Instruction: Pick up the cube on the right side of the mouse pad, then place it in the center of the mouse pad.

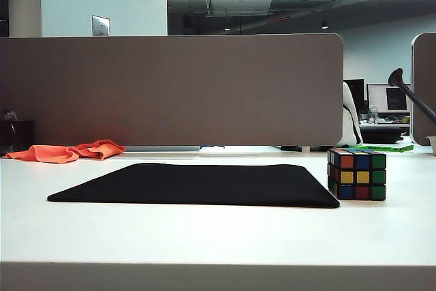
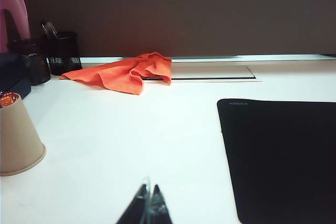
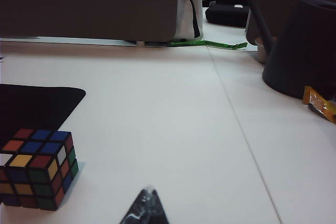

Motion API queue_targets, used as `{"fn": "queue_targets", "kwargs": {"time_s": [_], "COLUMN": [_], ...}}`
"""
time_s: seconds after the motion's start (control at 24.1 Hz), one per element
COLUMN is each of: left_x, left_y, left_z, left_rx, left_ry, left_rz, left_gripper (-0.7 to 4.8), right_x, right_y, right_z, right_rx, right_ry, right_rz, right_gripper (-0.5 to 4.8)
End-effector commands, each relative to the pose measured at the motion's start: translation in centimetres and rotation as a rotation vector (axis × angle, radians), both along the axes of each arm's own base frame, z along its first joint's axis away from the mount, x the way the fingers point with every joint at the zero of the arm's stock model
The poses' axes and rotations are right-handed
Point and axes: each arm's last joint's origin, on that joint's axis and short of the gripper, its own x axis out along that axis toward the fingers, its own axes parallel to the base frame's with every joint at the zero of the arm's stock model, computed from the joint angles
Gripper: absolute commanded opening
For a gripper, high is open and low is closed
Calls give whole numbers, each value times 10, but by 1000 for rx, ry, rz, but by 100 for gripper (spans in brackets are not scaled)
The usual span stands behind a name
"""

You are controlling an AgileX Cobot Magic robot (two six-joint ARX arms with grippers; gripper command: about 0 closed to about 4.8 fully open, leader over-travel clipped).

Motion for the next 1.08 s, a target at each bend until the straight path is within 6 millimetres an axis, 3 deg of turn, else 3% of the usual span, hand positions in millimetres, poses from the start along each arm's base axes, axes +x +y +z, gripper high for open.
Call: {"fn": "queue_targets", "kwargs": {"time_s": [0.04, 0.71, 1.08], "left_x": [0, 0, -3], "left_y": [0, 0, -13], "left_z": [1, 2, 4], "left_rx": [0, 1, 17], "left_ry": [-8, -16, -35], "left_rz": [-3, -11, -450], "left_gripper": [-5, -6, -6], "right_x": [0, 0, -4], "right_y": [0, 0, 0], "right_z": [2, 2, 21], "right_rx": [2, 1, 2], "right_ry": [-21, -23, -74], "right_rz": [4, 0, 0], "right_gripper": [-1, -1, -1]}}
